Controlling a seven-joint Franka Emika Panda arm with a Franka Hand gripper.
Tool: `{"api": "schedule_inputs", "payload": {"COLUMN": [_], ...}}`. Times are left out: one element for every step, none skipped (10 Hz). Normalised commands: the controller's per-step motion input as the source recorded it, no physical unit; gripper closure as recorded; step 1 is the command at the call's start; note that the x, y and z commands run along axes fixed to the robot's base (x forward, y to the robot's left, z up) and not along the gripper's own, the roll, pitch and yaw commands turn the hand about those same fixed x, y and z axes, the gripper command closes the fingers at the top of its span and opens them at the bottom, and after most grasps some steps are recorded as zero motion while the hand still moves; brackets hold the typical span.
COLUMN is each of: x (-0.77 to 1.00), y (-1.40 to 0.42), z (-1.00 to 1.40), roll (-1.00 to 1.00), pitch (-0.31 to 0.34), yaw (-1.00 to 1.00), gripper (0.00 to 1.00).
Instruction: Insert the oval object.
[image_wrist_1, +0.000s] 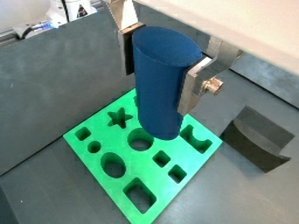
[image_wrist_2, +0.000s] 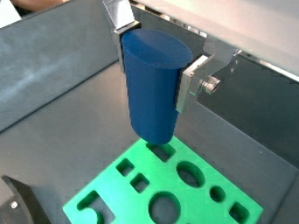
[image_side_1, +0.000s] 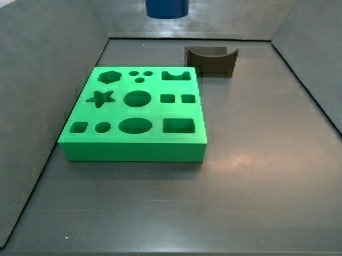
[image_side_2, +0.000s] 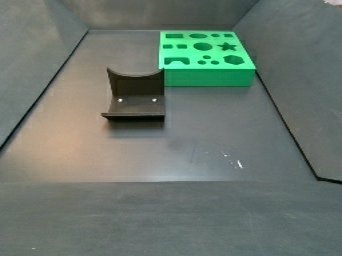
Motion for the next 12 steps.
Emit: {"api": "schedule_inputs", "payload": {"x": [-0.28,-0.30,-0.29,-0.27,-0.25,-0.25,-0.26,-0.25,-0.19,0.00,0.19,0.17], "y": [-0.11,-0.16,-0.24,-0.28,-0.40,-0.41,-0.38,-0.34,-0.26,-0.13,0.00,0.09], "z": [-1.00,-1.00,-1.00,-1.00,-1.00,-1.00,-1.00,-1.00,-1.00,-1.00,-1.00,-0.73], "roll": [0.00,0.00,0.00,0.00,0.00,0.00,0.00,0.00,0.02,0.02,0.00,0.00], "pitch": [-0.009,-0.010,-0.019,-0.029,-0.044,-0.047,-0.043,-0.033,-0.056,-0.077,-0.114,-0.091], "yaw": [-0.05,-0.11,-0.16,-0.17,-0.21,-0.23,-0.22,-0.19,-0.14,0.00,0.00,0.00], "gripper": [1.00,1.00,1.00,1.00,1.00,1.00,1.00,1.00,1.00,1.00,1.00,1.00]}}
